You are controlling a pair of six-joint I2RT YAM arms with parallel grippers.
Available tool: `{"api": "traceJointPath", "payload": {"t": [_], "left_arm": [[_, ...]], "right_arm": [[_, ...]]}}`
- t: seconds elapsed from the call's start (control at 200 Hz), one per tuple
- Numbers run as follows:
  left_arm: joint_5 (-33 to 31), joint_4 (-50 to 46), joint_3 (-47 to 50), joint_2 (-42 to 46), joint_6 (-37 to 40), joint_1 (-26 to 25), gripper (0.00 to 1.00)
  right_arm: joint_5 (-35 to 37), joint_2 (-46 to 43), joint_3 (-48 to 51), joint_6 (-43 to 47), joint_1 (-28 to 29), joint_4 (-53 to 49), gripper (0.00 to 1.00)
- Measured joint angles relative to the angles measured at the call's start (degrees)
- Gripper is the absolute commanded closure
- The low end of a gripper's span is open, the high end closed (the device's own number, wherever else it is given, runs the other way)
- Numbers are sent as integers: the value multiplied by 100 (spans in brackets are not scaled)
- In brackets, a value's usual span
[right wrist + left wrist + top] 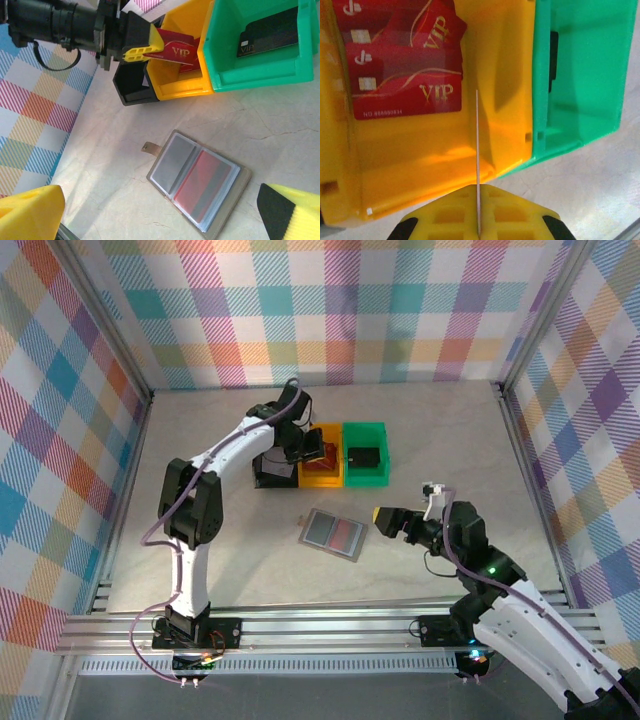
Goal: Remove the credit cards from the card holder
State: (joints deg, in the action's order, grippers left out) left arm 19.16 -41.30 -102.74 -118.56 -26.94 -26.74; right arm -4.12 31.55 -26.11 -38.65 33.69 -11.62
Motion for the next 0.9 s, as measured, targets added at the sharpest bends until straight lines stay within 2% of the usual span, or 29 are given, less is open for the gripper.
{"api": "traceJointPath", "payload": {"t": [0.455, 0.9], "left_arm": [[-214, -428, -1344, -1158, -74, 26, 100], [-212, -555, -1917, -1661, -195, 26, 100]], "right_arm": [[-109, -304, 33, 20, 0, -2, 1], [-234, -369, 96, 17, 0, 20, 1]]}}
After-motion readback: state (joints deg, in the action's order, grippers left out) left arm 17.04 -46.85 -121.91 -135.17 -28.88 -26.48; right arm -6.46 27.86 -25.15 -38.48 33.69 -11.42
